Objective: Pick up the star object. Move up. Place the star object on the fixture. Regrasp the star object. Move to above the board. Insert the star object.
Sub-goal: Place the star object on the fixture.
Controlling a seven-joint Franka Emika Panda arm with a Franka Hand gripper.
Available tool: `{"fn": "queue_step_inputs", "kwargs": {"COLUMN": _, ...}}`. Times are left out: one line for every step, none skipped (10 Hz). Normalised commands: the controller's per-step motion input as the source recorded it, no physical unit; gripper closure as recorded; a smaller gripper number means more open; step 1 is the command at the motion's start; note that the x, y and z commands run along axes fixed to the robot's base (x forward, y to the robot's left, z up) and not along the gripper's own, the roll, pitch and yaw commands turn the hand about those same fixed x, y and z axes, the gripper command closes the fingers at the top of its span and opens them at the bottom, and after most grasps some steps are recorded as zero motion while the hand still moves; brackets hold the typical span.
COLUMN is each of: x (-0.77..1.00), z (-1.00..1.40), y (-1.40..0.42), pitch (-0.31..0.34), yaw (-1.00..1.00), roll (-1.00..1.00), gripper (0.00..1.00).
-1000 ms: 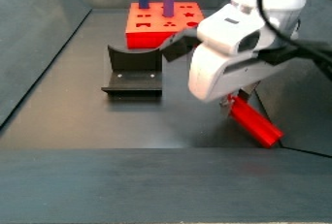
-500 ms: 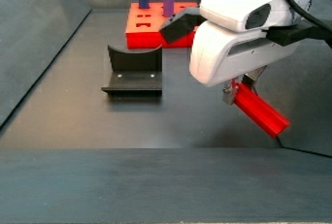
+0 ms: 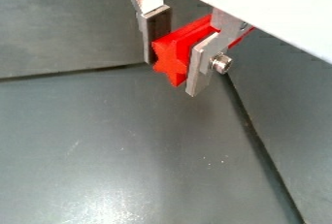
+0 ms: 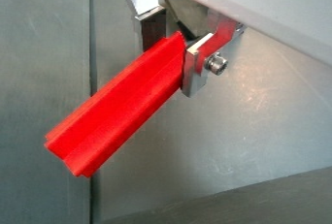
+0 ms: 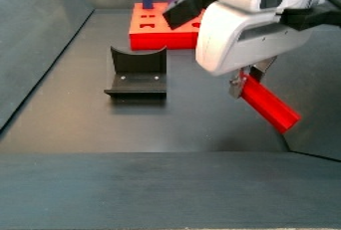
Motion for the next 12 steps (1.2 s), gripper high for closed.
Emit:
{"fn": "queue_step_inputs", "kwargs": {"x": -0.02, "z": 1.0, "y": 0.01, "pitch": 0.109, "yaw": -0.02, "roll": 0.08, "gripper": 1.0}}
{"fn": "queue_step_inputs", "kwargs": {"x": -0.03, "z": 1.0, "y": 0.0, "pitch": 0.112, "yaw": -0.01, "roll": 0.09, "gripper": 1.0}}
{"fn": "queue_step_inputs", "kwargs": {"x": -0.03, "z": 1.0, "y": 0.0, "pitch": 0.115, "yaw": 0.01, "roll": 0.1, "gripper": 1.0}}
{"fn": "queue_step_inputs", "kwargs": {"x": -0.03, "z": 1.0, "y": 0.0, "pitch": 0.118, "yaw": 0.02, "roll": 0.12, "gripper": 1.0}}
{"fn": "queue_step_inputs", "kwargs": {"x": -0.03, "z": 1.0, "y": 0.0, "pitch": 0.121, "yaw": 0.03, "roll": 0.13, "gripper": 1.0}}
{"fn": "queue_step_inputs", "kwargs": {"x": -0.04, "z": 1.0, "y": -0.01, "pitch": 0.125, "yaw": 0.03, "roll": 0.14, "gripper": 1.0}}
{"fn": "queue_step_inputs", "kwargs": {"x": -0.04, "z": 1.0, "y": -0.01, "pitch": 0.126, "yaw": 0.04, "roll": 0.15, "gripper": 1.0}}
{"fn": "queue_step_inputs", "kwargs": {"x": -0.04, "z": 1.0, "y": -0.01, "pitch": 0.122, "yaw": 0.04, "roll": 0.15, "gripper": 1.0}}
{"fn": "queue_step_inputs", "kwargs": {"x": -0.04, "z": 0.93, "y": 0.0, "pitch": 0.124, "yaw": 0.04, "roll": 0.15, "gripper": 1.0}}
{"fn": "queue_step_inputs", "kwargs": {"x": -0.03, "z": 0.85, "y": -0.01, "pitch": 0.124, "yaw": 0.05, "roll": 0.15, "gripper": 1.0}}
{"fn": "queue_step_inputs", "kwargs": {"x": -0.03, "z": 0.72, "y": 0.0, "pitch": 0.122, "yaw": 0.04, "roll": 0.14, "gripper": 1.0}}
{"fn": "queue_step_inputs", "kwargs": {"x": -0.02, "z": 0.63, "y": 0.0, "pitch": 0.118, "yaw": 0.04, "roll": 0.13, "gripper": 1.0}}
